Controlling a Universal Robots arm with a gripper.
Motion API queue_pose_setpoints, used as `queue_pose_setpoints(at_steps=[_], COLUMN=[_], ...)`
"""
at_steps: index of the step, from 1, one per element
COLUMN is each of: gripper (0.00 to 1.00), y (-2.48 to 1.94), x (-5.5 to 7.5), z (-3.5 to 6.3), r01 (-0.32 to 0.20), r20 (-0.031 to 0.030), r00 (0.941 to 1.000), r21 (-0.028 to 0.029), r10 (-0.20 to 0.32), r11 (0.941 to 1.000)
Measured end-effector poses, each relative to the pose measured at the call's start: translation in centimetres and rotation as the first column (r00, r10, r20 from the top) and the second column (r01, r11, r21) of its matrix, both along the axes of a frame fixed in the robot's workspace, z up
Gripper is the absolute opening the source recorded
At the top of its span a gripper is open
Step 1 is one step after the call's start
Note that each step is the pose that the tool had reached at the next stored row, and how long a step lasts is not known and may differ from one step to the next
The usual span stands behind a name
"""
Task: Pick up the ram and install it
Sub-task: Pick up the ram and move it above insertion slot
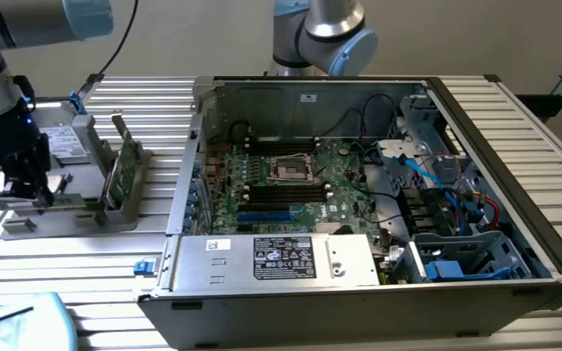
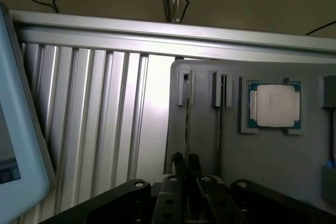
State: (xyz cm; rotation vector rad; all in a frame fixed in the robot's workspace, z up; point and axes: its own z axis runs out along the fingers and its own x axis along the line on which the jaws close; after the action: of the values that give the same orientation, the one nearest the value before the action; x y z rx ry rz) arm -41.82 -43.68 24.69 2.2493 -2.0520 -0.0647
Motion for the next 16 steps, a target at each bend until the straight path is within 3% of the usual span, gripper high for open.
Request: queue_pose_setpoints(at_steps=[4,16], gripper=[0.14,0.14], y=[0.01,0.0], x=[0.5,3.9], z=[1.51,5.23], r01=[0.0,-0.008], r20=[-0.0033,-0.02], r00=[1.0,0.9998], r21=[0.0002,0.0002], r10=[0.0,0.008], r11=[1.0,1.0])
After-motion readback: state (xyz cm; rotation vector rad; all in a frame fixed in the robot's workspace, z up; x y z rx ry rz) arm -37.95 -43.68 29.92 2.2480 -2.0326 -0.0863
